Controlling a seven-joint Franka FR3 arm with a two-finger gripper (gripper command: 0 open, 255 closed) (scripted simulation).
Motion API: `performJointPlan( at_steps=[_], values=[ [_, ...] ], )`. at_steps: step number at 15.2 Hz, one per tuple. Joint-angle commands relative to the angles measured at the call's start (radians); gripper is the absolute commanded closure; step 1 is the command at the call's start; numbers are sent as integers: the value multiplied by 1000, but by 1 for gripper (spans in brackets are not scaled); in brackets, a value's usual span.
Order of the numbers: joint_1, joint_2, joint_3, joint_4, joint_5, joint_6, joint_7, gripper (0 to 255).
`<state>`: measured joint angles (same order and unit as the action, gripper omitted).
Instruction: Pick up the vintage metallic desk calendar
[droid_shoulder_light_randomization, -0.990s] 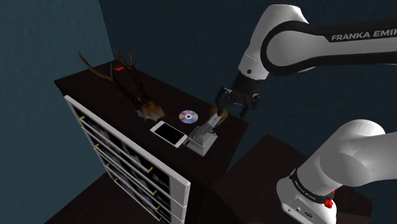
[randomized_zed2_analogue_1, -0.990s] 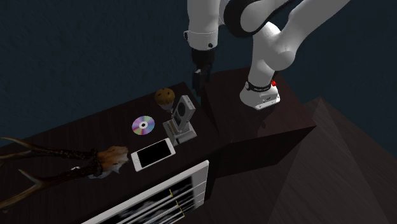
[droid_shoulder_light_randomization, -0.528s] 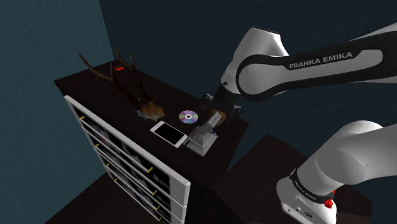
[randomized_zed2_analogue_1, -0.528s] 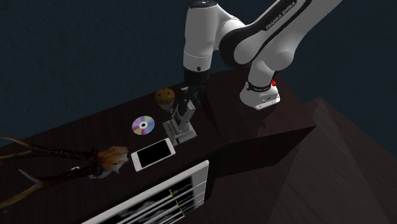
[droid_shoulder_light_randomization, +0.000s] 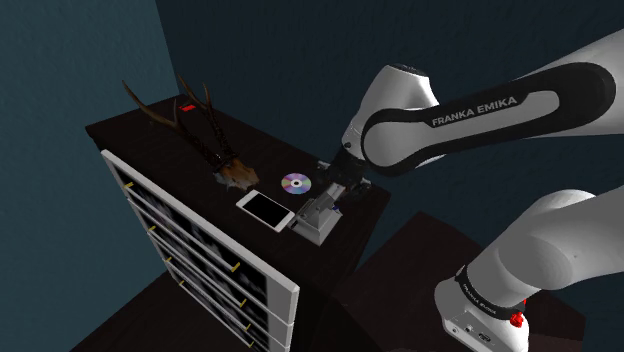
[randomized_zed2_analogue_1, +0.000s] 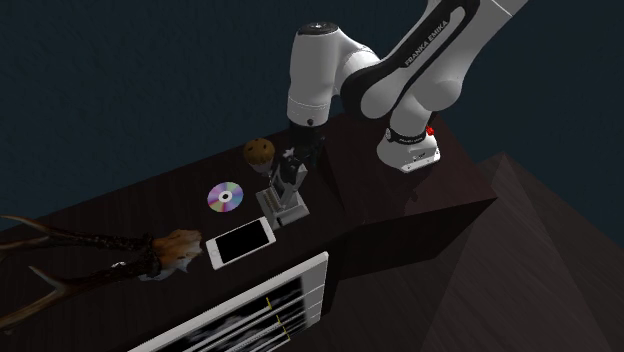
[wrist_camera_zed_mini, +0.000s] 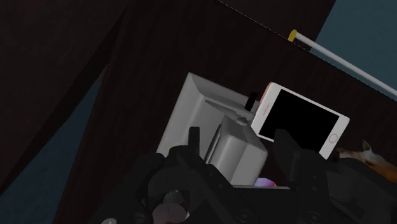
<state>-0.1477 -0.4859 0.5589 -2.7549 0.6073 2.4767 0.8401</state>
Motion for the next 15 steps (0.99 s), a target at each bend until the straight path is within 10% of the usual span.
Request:
performJointPlan(
  at_steps=[1, 15],
  values=[
    [1, 2, 1, -2, 2, 5, -1, 255],
    [-4, -69, -25, 36, -28, -103, 22, 255]
  ],
)
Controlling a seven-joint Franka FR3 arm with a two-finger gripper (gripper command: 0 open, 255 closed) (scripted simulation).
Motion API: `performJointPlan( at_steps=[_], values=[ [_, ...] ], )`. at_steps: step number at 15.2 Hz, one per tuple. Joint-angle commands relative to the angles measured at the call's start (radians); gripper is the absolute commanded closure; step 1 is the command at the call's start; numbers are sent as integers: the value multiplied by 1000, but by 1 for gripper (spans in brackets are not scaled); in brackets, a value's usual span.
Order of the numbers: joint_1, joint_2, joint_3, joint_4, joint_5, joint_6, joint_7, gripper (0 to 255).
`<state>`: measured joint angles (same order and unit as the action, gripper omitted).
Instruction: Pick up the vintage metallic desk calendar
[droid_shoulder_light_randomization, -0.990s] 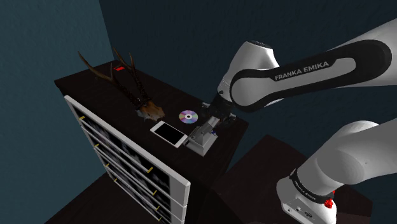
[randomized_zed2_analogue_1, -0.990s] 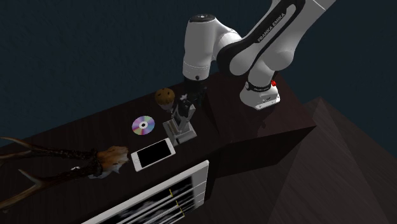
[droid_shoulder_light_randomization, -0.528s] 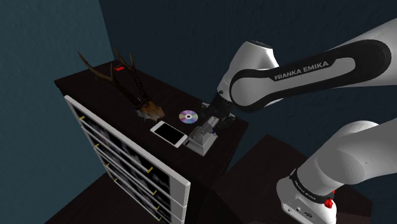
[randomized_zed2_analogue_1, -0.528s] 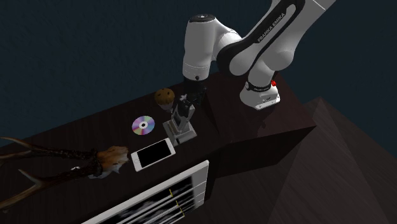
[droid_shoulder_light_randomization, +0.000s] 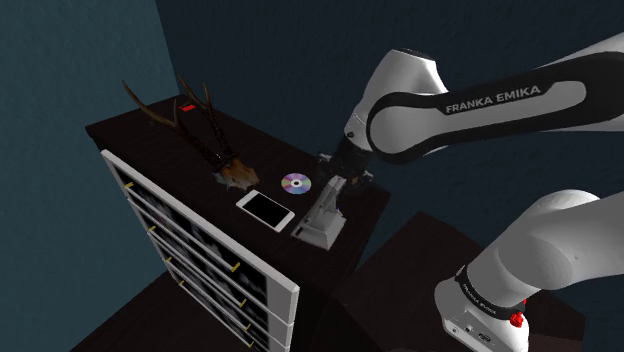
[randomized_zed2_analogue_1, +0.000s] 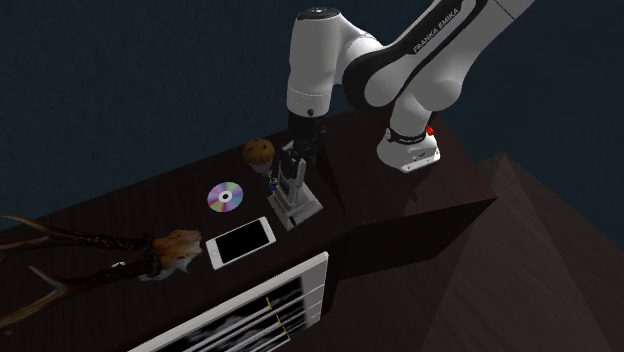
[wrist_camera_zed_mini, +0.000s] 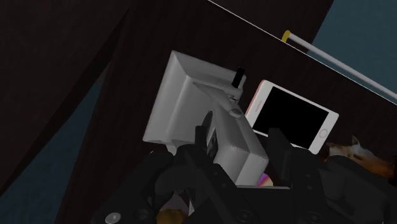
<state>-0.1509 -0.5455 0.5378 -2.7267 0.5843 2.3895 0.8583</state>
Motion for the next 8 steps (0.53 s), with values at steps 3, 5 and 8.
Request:
performJointPlan(
  at_steps=[3, 5, 8],
  values=[
    [-5, -39, -17, 30, -19, -67, 14, 255],
    [-7, -56, -26, 46, -29, -100, 20, 255],
    [-11, -79, -39, 72, -44, -148, 30, 255]
  ],
)
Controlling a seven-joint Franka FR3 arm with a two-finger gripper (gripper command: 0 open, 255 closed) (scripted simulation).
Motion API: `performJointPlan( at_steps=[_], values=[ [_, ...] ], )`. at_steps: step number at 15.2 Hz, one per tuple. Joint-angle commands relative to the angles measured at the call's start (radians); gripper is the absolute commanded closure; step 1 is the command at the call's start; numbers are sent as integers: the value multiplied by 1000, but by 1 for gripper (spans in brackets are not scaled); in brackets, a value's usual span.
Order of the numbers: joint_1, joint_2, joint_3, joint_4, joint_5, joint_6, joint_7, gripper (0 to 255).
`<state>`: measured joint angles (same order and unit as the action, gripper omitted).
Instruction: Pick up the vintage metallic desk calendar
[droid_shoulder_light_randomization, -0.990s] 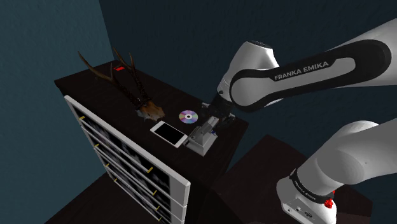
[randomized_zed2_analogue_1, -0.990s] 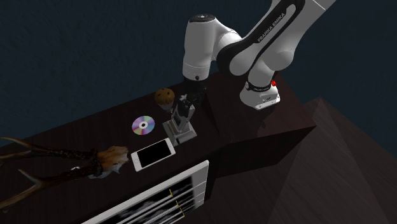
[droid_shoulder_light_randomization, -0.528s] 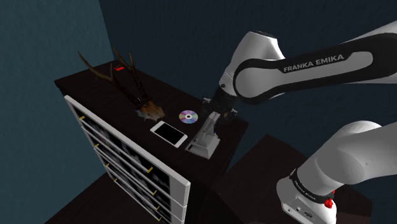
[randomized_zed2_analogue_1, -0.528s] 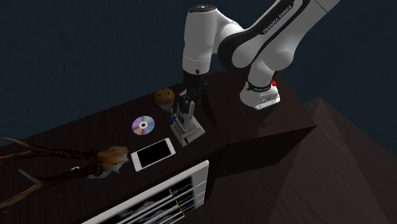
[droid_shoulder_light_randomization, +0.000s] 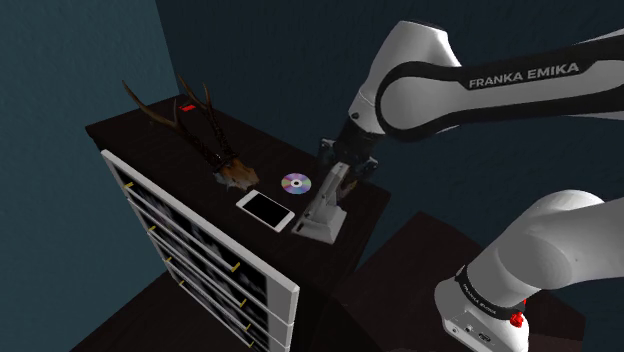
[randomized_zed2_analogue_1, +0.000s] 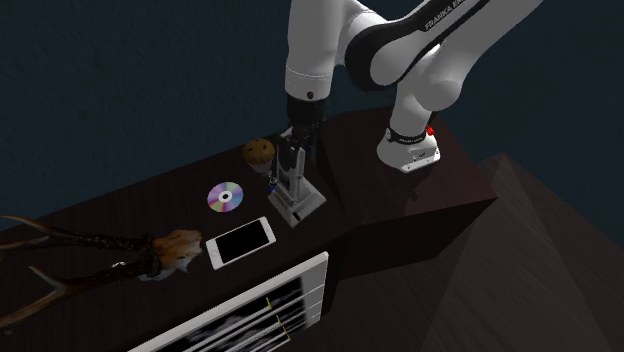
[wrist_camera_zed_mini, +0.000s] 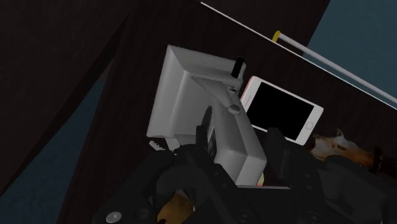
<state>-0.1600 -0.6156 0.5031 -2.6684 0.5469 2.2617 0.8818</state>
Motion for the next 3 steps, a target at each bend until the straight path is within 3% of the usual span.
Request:
performJointPlan(
  at_steps=[1, 3],
  values=[
    [-3, -16, -8, 22, -11, -36, 9, 255],
    [-3, -17, -9, 24, -12, -38, 10, 255]
  ],
)
